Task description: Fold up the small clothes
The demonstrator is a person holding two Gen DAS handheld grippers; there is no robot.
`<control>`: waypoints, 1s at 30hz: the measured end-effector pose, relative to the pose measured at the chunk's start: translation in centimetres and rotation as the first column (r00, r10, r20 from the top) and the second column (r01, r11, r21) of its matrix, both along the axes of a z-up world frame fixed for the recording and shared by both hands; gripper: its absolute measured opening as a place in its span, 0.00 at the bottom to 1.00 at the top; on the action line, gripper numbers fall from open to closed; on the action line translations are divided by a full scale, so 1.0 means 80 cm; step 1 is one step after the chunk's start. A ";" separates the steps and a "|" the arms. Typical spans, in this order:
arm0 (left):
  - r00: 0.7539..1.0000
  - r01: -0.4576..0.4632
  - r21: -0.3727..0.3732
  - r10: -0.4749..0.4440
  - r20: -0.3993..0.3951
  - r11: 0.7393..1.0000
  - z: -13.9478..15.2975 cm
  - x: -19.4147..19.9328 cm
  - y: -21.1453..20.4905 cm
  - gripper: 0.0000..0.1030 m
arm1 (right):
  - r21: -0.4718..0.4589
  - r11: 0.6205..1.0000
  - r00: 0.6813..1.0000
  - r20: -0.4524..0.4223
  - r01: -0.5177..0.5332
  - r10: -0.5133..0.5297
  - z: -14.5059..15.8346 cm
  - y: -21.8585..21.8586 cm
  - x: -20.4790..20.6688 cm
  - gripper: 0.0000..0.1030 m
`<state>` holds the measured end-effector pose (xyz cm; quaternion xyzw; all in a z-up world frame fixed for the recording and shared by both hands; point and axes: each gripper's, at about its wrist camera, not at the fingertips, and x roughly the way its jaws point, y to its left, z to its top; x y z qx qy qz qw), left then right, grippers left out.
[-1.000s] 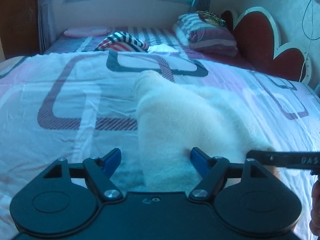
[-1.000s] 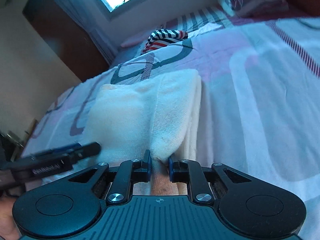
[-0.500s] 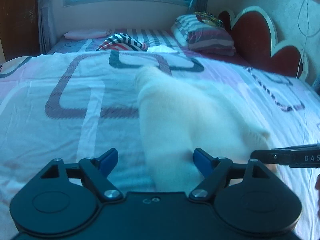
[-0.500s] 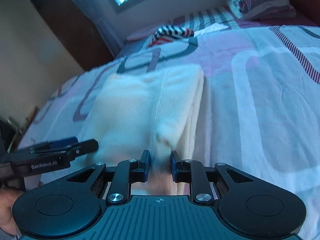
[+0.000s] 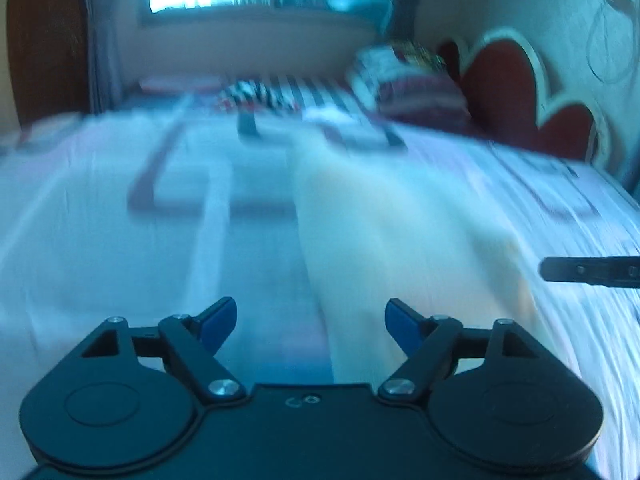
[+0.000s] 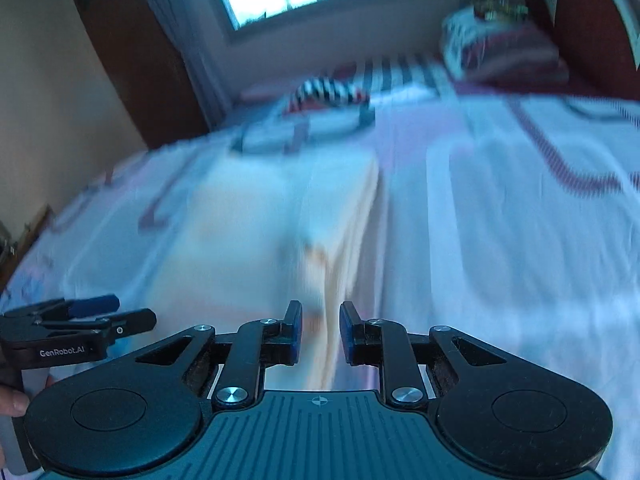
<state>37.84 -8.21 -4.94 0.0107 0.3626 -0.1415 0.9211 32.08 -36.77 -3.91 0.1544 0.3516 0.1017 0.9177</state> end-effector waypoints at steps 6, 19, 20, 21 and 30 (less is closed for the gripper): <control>0.997 -0.076 -0.013 0.076 0.009 0.997 0.003 0.116 -0.029 0.76 | 0.009 1.000 0.999 0.051 0.000 0.000 -0.007 0.011 0.093 0.20; 0.994 -0.084 0.006 0.084 -0.073 0.996 -0.036 0.127 -0.023 0.82 | -0.049 0.997 0.998 0.003 -0.066 0.066 -0.040 0.008 0.127 0.20; 0.993 -0.098 0.013 0.098 -0.062 0.995 -0.040 0.127 -0.024 0.89 | -0.098 0.992 0.996 -0.051 -0.080 0.075 -0.053 0.016 0.134 0.20; 0.991 -0.113 0.012 0.114 -0.069 0.994 -0.041 0.130 -0.023 0.92 | -0.109 0.991 0.997 -0.041 -0.075 0.071 -0.063 0.019 0.133 0.20; 0.995 -0.072 0.032 0.074 -0.073 0.997 -0.009 0.115 -0.024 0.82 | -0.101 0.994 0.999 -0.026 -0.043 0.041 -0.038 0.020 0.123 0.20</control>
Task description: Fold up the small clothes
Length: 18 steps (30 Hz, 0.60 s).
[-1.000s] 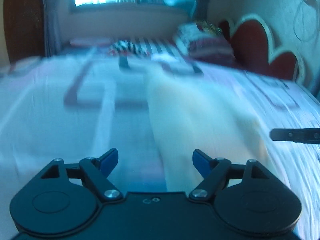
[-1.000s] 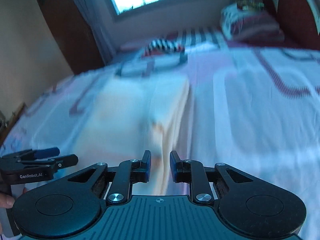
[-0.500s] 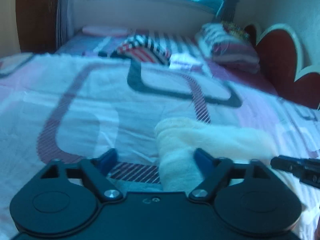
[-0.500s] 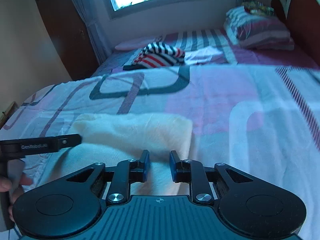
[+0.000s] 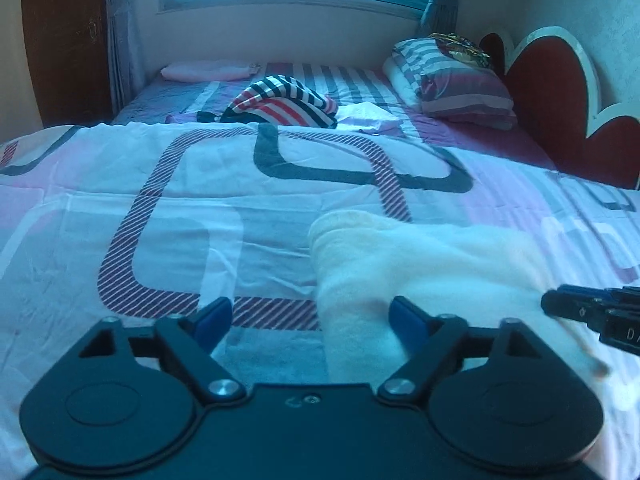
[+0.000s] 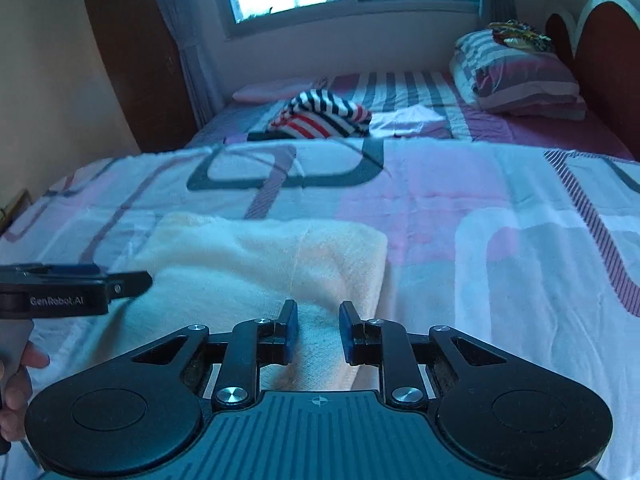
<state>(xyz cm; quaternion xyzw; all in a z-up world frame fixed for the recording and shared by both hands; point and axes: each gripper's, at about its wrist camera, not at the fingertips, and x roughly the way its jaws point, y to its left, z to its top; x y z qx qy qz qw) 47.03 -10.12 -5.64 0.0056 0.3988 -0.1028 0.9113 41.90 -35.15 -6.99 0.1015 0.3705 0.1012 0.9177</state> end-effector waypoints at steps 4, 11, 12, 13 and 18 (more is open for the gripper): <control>0.999 0.051 0.012 -0.051 -0.007 0.999 0.004 -0.037 -0.004 0.85 | 0.024 1.000 0.999 0.049 -0.012 0.011 0.022 0.001 -0.040 0.20; 0.997 0.055 0.011 -0.054 -0.057 0.998 -0.010 -0.052 -0.005 0.92 | 0.021 1.000 0.999 -0.042 0.020 -0.019 0.000 0.004 -0.055 0.20; 0.997 0.056 0.002 -0.055 -0.050 0.998 -0.005 -0.054 -0.002 0.93 | 0.038 0.998 0.999 -0.016 0.045 -0.044 0.011 -0.002 -0.060 0.21; 0.997 0.057 -0.013 -0.058 -0.053 0.998 -0.002 -0.056 0.002 0.93 | 0.061 0.996 0.998 0.007 0.068 -0.069 0.019 -0.010 -0.066 0.24; 0.989 0.048 -0.135 -0.066 -0.132 0.990 -0.014 -0.061 0.027 0.91 | 0.352 0.923 0.986 -0.110 0.154 -0.123 0.000 -0.077 -0.076 0.57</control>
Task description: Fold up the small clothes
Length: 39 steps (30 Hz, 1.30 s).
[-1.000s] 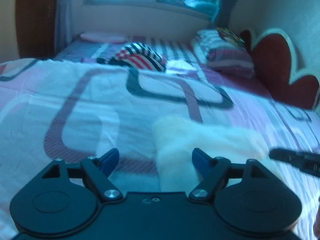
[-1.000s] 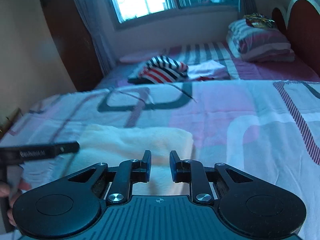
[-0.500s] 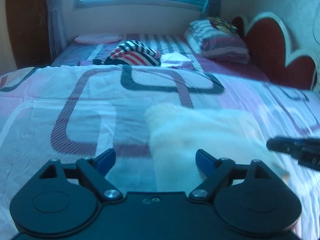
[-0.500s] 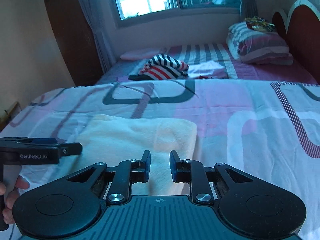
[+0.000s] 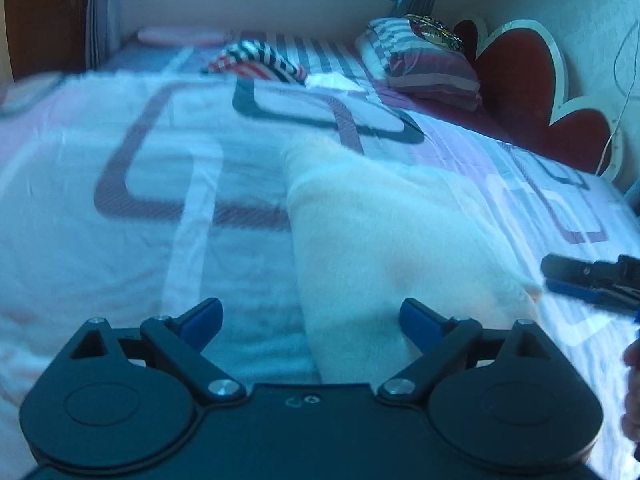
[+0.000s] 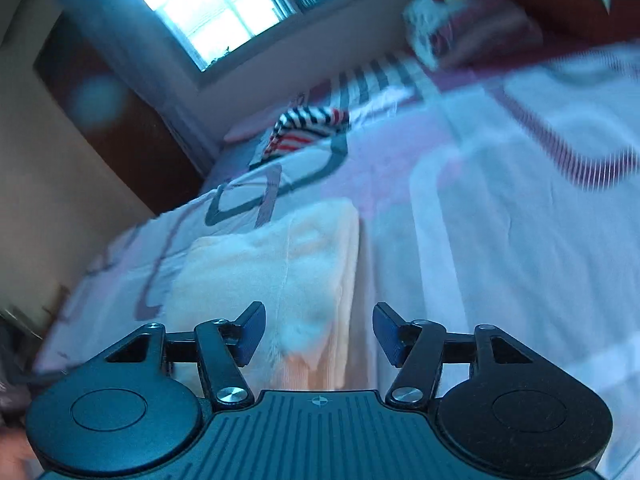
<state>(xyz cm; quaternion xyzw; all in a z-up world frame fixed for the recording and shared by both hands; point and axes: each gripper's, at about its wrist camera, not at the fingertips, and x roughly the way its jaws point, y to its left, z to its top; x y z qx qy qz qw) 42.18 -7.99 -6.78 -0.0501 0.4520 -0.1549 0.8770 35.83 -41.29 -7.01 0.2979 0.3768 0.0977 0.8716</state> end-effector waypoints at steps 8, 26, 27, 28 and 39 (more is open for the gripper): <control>0.993 -0.045 -0.198 0.022 -0.116 0.979 -0.024 0.021 0.023 0.83 | 0.284 0.958 0.991 -0.103 -0.050 0.082 -0.052 -0.026 0.022 0.57; 1.000 0.026 -0.060 -0.027 -0.009 0.998 -0.005 0.031 -0.041 0.34 | 0.008 0.989 0.987 -0.057 -0.150 0.150 -0.021 0.040 0.038 0.31; 0.999 0.033 -0.043 -0.033 0.001 0.999 -0.001 0.029 -0.044 0.33 | -0.022 0.988 0.987 -0.048 -0.152 0.151 -0.016 0.045 0.035 0.30; 0.999 0.040 -0.030 -0.040 0.007 0.999 0.002 0.027 -0.046 0.33 | -0.048 0.987 0.988 -0.041 -0.153 0.151 -0.011 0.053 0.035 0.30; 0.993 0.091 -0.021 -0.089 0.080 0.996 0.041 0.002 -0.008 0.32 | -0.171 0.973 0.987 0.014 -0.155 0.160 0.044 0.112 0.003 0.29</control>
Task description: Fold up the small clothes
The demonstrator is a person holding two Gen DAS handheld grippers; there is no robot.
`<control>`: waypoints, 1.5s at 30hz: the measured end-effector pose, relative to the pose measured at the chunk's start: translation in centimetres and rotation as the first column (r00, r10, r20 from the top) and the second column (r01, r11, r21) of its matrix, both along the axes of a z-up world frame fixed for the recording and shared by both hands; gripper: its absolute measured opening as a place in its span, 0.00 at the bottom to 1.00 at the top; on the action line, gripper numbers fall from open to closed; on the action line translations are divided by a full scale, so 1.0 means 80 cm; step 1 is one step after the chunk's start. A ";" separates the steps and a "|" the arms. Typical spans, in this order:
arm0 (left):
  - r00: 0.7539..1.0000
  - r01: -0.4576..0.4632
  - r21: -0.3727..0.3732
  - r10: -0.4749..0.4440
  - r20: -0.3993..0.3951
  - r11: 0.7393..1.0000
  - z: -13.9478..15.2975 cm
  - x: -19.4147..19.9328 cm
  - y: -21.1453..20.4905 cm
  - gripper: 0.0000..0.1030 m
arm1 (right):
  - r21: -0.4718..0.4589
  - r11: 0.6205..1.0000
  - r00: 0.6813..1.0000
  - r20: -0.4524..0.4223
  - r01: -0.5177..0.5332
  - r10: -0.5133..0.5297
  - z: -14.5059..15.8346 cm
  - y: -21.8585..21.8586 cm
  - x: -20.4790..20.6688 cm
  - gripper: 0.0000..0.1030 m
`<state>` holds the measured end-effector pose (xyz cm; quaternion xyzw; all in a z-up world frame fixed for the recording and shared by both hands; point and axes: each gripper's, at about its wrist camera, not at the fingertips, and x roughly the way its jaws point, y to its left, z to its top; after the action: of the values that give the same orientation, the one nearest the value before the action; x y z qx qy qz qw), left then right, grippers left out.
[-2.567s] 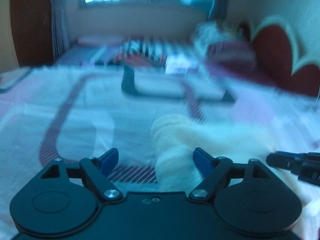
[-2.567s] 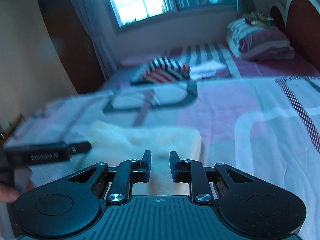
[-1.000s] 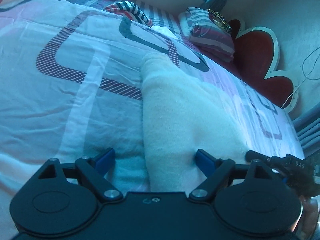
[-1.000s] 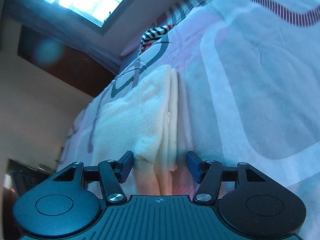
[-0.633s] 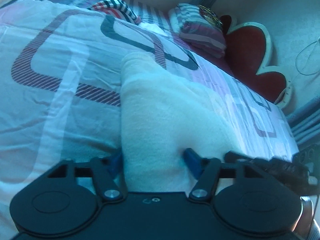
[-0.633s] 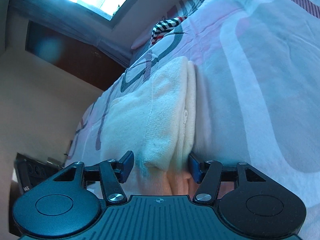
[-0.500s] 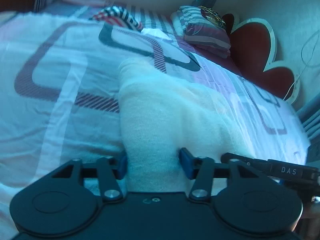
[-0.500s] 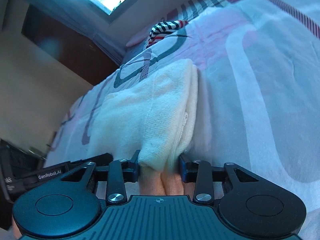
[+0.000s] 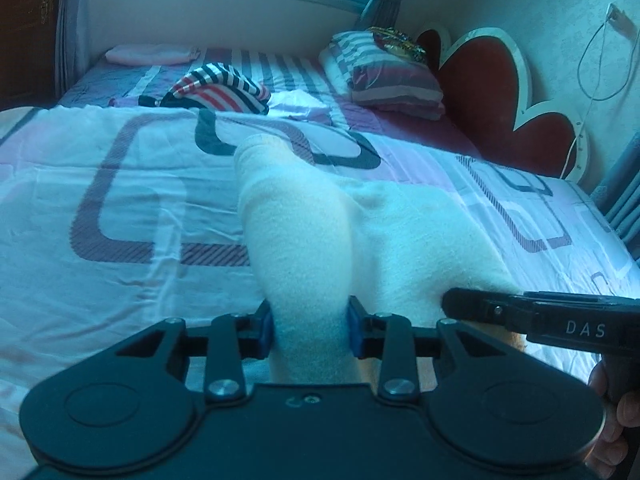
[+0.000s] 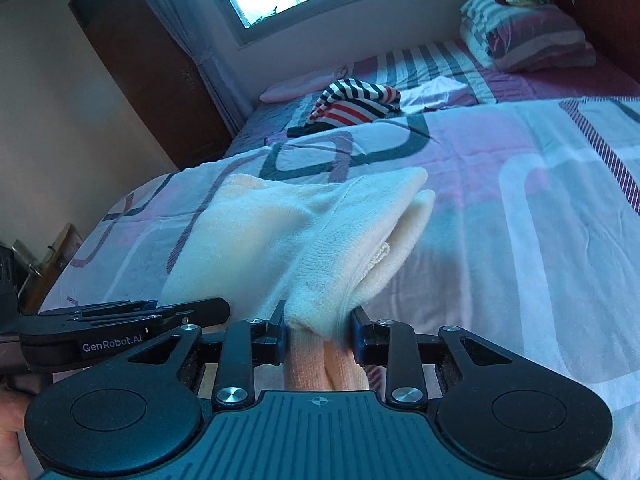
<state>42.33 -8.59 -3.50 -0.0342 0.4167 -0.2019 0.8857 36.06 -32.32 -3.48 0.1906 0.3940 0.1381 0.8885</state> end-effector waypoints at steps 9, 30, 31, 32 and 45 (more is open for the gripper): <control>1.000 -0.009 0.029 0.009 0.027 1.000 0.027 -0.015 0.109 0.32 | 0.005 0.999 0.999 0.025 -0.039 0.039 0.032 0.107 0.003 0.29; 0.993 -0.104 0.007 0.104 -0.058 0.995 -0.032 -0.038 0.319 0.68 | 0.250 0.968 0.987 -0.157 0.009 0.032 -0.081 0.243 0.011 0.29; 0.993 -0.102 -0.001 0.102 -0.060 0.995 -0.036 -0.038 0.320 0.67 | 0.248 0.969 0.987 -0.155 0.008 0.031 -0.080 0.243 0.011 0.29; 0.993 -0.103 -0.008 0.103 -0.058 0.995 -0.039 -0.037 0.321 0.67 | 0.248 0.969 0.987 -0.155 0.008 0.031 -0.080 0.243 0.011 0.29; 0.997 -0.042 0.039 0.045 -0.061 0.998 -0.023 -0.045 0.324 0.68 | 0.090 0.994 0.988 -0.136 -0.058 0.070 -0.059 0.255 0.006 0.42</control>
<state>38.70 17.35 -5.31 -0.0327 0.4468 -0.1736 0.8770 36.52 -11.90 -8.18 0.2250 0.4544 0.1698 0.8450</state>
